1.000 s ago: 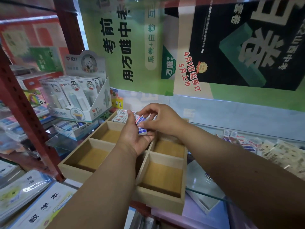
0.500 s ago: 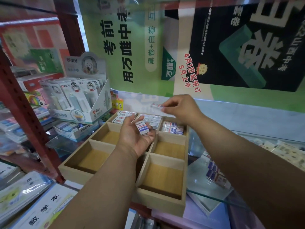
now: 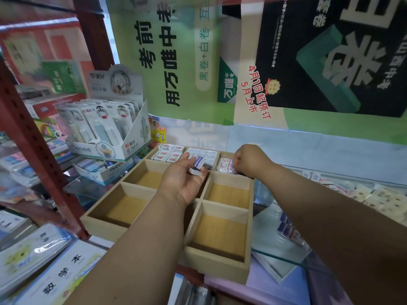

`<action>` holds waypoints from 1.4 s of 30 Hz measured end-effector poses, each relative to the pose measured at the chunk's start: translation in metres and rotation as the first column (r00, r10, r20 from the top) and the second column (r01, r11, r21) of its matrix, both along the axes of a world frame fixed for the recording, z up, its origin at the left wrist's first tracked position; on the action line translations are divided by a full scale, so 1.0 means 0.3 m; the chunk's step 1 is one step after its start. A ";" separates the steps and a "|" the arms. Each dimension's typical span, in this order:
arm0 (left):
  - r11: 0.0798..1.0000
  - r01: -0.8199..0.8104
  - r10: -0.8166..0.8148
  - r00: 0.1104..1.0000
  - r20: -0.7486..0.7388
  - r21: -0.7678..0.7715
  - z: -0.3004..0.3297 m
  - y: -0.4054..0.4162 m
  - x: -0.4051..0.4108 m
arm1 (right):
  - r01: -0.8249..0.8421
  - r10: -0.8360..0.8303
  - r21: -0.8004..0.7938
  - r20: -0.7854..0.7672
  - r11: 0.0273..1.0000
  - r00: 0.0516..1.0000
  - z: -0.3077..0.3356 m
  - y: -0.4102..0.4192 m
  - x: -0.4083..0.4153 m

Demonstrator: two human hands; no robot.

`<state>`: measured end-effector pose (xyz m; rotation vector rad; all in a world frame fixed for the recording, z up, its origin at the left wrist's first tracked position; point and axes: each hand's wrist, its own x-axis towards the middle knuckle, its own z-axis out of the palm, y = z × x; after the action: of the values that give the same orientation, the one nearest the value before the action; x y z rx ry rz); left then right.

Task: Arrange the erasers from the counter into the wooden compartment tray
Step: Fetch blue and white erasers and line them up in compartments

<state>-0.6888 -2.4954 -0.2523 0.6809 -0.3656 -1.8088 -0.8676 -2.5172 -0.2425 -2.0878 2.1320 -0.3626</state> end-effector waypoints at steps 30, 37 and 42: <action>0.999 0.044 -0.045 0.994 -0.101 -0.013 -0.029 -0.033 0.016 | -0.073 0.072 -0.012 0.413 0.997 0.908 0.049 0.060 -0.061; 0.999 0.035 -0.036 0.995 -0.094 -0.016 -0.032 -0.029 0.018 | -0.098 0.080 0.059 0.253 0.993 0.964 0.002 0.042 -0.040; 1.000 0.018 -0.018 0.999 -0.041 0.000 -0.012 -0.017 0.008 | -0.138 0.034 0.132 0.592 0.982 0.805 0.002 0.064 -0.028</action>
<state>-0.6864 -2.5004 -0.2560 0.6410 -0.3449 -1.8369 -0.8759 -2.4979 -0.2418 -1.6735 1.6276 -0.6876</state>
